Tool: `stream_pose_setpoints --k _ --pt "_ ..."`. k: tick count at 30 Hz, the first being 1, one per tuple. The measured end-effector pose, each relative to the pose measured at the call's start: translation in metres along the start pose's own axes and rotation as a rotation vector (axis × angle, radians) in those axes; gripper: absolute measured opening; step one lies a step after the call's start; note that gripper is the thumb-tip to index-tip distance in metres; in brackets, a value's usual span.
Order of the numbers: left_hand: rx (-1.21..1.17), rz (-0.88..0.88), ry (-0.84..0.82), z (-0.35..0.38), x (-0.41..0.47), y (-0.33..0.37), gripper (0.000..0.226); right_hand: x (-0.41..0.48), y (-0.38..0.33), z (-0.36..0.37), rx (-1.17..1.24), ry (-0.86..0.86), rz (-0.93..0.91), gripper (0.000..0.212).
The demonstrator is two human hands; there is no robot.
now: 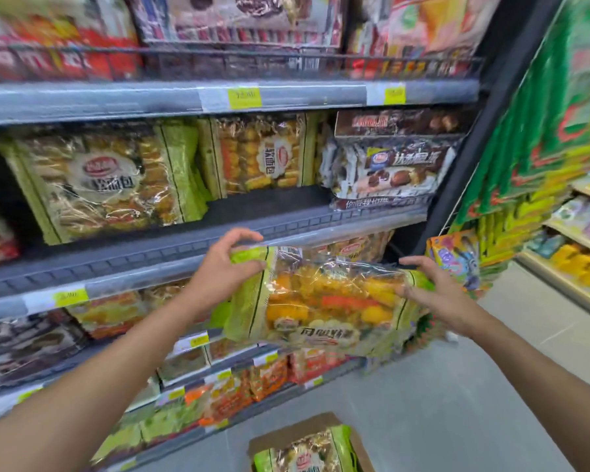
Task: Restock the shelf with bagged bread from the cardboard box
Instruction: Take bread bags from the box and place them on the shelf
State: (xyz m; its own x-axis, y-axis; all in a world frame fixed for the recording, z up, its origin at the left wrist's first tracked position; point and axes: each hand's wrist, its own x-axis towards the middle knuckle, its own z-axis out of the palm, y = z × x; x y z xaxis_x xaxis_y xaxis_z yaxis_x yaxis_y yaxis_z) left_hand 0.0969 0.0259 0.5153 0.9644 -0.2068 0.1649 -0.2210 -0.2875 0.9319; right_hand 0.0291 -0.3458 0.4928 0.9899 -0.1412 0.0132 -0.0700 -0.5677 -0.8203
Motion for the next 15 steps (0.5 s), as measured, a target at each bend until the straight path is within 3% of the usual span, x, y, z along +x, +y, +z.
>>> stream_pose_setpoints --k 5,10,12,15 --pt "-0.175 0.030 0.071 -0.036 0.017 0.048 0.038 0.006 -0.064 -0.009 0.085 0.111 -0.084 0.048" --pt "-0.308 -0.081 0.103 -0.082 0.023 0.071 0.043 0.011 -0.082 0.001 0.578 -0.106 -0.039 0.105" --pt "-0.369 -0.102 0.116 -0.098 0.021 0.070 0.051 0.009 -0.079 0.016 0.595 -0.222 -0.014 0.112" --pt "-0.425 -0.118 0.111 -0.115 0.016 0.060 0.061 0.005 -0.075 0.042 0.517 -0.317 -0.002 0.103"
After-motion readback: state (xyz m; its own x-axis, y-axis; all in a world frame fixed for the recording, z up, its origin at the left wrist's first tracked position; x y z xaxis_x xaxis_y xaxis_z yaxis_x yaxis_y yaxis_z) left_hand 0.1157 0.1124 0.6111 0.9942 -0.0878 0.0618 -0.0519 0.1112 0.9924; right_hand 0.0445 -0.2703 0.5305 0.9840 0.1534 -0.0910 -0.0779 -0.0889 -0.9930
